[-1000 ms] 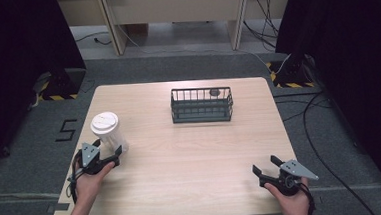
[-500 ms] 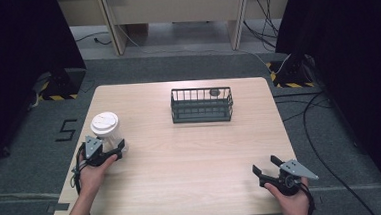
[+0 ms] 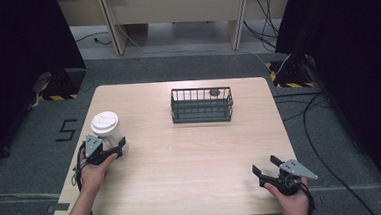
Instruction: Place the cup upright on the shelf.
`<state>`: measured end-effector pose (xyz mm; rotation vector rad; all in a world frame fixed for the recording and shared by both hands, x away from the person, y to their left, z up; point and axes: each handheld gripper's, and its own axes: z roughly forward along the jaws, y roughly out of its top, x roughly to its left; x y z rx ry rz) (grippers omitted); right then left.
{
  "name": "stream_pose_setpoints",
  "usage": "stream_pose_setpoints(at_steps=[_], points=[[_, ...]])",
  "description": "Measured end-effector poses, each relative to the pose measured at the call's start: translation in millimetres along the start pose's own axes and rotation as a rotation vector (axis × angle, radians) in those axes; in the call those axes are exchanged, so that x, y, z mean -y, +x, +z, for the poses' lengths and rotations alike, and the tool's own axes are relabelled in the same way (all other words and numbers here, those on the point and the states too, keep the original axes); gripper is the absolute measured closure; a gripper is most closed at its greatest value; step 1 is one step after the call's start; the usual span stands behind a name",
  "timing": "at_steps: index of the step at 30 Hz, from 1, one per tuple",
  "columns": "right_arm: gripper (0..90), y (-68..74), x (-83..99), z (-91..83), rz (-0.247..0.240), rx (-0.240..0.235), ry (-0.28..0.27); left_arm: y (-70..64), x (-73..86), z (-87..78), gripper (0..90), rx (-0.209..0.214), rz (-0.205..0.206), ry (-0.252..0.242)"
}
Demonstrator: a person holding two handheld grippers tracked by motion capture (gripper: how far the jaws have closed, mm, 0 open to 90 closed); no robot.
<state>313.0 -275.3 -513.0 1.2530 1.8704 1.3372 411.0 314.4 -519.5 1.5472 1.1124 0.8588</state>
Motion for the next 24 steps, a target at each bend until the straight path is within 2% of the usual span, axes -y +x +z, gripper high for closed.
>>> stream_pose_setpoints(at_steps=[11,16,24], points=[[18.0,-0.6,-0.1,0.0,0.0,0.003,0.0,-1.5,-3.3,-1.2,17.7,0.004,-0.006,0.008],[18.0,-0.7,-0.2,0.1,0.001,0.002,0.001,-4.5,-7.9,-2.4,17.7,0.01,0.015,0.004],[18.0,-0.2,-0.1,0.1,0.004,0.001,0.002,-15.4,-18.6,-0.9,17.8,0.049,0.047,0.008]])
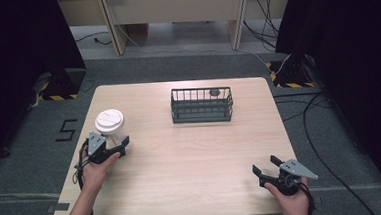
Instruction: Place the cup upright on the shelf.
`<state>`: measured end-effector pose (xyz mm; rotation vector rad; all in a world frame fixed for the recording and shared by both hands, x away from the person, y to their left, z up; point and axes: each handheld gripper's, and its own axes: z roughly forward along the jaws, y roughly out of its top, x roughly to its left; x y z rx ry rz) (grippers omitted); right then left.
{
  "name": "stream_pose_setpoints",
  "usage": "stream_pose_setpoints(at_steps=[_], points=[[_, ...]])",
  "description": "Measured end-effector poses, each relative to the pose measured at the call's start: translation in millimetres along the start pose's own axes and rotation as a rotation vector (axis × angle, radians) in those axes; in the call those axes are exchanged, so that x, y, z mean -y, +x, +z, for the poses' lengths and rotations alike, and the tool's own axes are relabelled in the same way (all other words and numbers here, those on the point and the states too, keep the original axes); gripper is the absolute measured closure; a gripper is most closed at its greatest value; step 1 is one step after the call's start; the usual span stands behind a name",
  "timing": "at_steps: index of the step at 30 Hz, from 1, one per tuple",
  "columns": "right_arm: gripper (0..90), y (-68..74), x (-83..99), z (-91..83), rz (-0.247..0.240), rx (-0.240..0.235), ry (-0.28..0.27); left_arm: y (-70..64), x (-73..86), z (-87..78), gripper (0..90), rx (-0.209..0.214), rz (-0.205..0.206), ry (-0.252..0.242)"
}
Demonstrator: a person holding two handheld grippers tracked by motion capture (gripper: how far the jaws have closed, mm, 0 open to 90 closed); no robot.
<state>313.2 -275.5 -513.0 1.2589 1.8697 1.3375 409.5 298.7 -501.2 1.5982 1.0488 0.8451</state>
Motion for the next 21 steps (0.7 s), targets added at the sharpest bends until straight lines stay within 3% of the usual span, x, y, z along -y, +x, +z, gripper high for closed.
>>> stream_pose_setpoints(at_steps=[21], points=[[18.1,-0.4,-0.2,0.2,-0.002,0.0,0.002,-15.3,-21.7,6.8,17.8,0.034,0.02,-0.017]])
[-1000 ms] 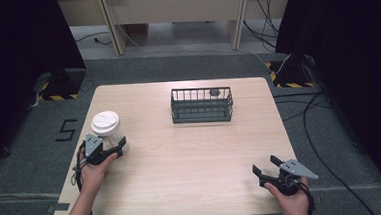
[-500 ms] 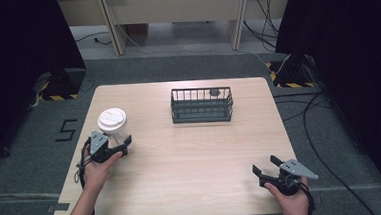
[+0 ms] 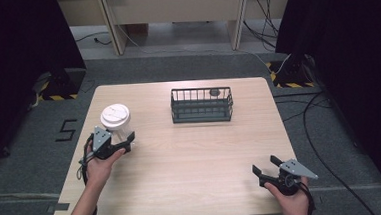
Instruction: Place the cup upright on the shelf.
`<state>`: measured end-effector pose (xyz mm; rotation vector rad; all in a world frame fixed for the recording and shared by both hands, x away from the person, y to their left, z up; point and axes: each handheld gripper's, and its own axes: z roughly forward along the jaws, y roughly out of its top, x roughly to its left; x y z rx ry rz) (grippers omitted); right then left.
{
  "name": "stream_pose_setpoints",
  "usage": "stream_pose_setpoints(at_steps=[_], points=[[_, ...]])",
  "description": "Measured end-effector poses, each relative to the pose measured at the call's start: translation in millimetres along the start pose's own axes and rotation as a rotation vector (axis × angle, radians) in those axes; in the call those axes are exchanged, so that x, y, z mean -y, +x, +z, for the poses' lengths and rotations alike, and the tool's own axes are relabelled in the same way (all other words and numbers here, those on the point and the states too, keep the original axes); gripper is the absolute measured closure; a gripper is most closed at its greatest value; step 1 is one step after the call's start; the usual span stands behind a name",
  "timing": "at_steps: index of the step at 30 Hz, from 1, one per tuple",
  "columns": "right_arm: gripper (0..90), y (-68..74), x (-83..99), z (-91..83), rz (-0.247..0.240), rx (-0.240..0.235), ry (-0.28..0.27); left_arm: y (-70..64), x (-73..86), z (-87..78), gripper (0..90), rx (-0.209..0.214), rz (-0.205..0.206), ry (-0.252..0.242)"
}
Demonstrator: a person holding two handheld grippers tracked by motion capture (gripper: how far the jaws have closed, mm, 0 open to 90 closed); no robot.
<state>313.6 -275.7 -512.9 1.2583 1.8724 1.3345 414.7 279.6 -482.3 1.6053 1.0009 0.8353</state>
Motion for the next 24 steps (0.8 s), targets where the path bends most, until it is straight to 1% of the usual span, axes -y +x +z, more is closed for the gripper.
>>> stream_pose_setpoints(at_steps=[11,16,24], points=[[18.1,-0.2,0.0,0.0,0.001,-0.001,-0.001,-10.7,-10.5,10.5,17.8,0.026,0.005,-0.005],[18.1,0.0,0.0,0.1,0.006,-0.002,0.001,-13.8,-14.9,13.8,17.9,0.032,0.003,-0.011],[18.1,0.0,0.0,0.3,0.003,-0.002,0.003,-19.0,-22.2,18.7,17.8,0.043,0.013,-0.02]])
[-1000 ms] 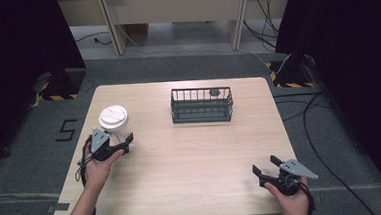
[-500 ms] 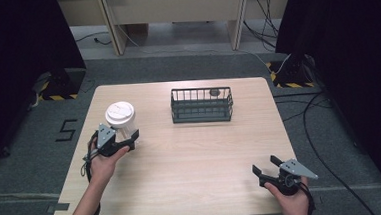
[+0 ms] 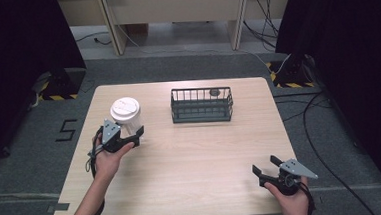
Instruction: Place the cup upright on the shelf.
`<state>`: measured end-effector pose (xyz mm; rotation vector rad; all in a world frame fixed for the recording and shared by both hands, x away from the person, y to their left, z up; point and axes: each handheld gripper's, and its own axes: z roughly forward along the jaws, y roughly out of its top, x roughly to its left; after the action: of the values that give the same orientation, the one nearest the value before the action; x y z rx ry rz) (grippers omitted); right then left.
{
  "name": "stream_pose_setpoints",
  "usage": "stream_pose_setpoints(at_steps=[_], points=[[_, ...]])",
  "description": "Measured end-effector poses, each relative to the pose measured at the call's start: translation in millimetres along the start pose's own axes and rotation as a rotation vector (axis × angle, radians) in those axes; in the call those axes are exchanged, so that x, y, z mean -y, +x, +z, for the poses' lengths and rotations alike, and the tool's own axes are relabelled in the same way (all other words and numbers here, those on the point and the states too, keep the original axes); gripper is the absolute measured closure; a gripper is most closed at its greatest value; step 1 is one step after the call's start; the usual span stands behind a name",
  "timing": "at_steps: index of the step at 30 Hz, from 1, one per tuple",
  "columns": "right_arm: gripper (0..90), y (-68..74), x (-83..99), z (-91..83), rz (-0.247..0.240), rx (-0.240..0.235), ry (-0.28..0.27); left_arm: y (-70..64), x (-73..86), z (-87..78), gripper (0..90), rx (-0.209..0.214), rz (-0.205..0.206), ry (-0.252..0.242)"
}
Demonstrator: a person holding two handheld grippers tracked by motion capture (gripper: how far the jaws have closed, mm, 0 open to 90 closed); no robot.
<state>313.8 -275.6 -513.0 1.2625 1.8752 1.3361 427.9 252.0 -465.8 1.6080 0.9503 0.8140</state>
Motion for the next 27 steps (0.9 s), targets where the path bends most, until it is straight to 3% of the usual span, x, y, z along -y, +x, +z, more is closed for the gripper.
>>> stream_pose_setpoints(at_steps=[27], points=[[18.3,0.0,0.0,0.1,0.009,0.0,0.002,-30.4,-30.2,30.7,17.9,0.072,0.03,-0.038]])
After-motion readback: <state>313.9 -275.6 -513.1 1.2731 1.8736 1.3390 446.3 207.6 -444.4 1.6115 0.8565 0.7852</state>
